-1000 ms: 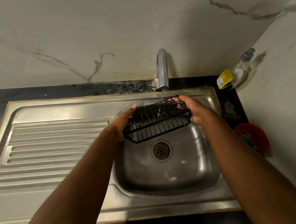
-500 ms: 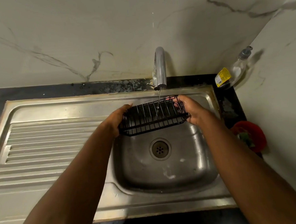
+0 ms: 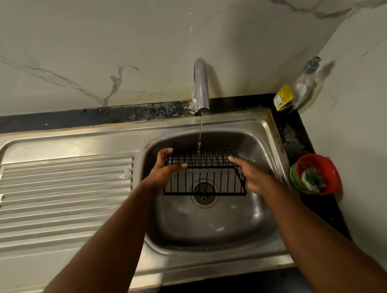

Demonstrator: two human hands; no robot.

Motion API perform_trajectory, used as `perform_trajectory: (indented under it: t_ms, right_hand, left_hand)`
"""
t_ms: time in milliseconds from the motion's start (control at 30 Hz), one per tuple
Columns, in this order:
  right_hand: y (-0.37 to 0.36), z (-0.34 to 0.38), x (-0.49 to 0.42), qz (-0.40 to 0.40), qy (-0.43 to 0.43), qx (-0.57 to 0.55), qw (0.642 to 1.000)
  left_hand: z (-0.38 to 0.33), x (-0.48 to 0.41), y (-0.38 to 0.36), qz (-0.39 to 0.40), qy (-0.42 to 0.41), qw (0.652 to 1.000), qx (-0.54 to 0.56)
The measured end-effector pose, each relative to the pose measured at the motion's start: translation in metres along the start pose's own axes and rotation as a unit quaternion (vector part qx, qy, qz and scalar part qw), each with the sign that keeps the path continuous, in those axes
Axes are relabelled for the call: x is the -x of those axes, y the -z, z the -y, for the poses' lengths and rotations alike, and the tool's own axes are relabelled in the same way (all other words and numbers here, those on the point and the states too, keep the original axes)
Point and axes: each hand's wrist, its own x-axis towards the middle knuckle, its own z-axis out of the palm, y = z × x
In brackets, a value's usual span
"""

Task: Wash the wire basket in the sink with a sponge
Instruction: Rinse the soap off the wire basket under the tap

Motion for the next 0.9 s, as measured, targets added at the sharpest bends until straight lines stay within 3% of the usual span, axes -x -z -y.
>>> perform_trajectory:
  t_ms: [267, 467, 667, 767, 900]
  right_hand:
    - [-0.009, -0.028, 0.001, 0.007, 0.068, 0.028, 0.997]
    - [-0.012, -0.053, -0.011, -0.005, 0.053, 0.043, 0.998]
    - [-0.014, -0.067, -0.016, -0.048, 0.038, 0.132, 0.989]
    - [-0.013, -0.048, -0.014, -0.115, 0.061, 0.268, 0.954]
    - [-0.026, 0.013, -0.007, -0.235, 0.218, 0.351, 0.88]
  left_hand:
    - [0.037, -0.002, -0.004, -0.007, 0.013, 0.999, -0.036]
    - [0.063, -0.006, -0.005, -0.054, -0.021, 0.99, -0.127]
    - [0.076, -0.009, -0.008, -0.051, -0.019, 0.982, -0.181]
    - [0.076, -0.013, -0.004, -0.073, 0.015, 0.974, -0.214]
    - [0.048, -0.021, 0.004, -0.133, 0.021, 0.944, -0.301]
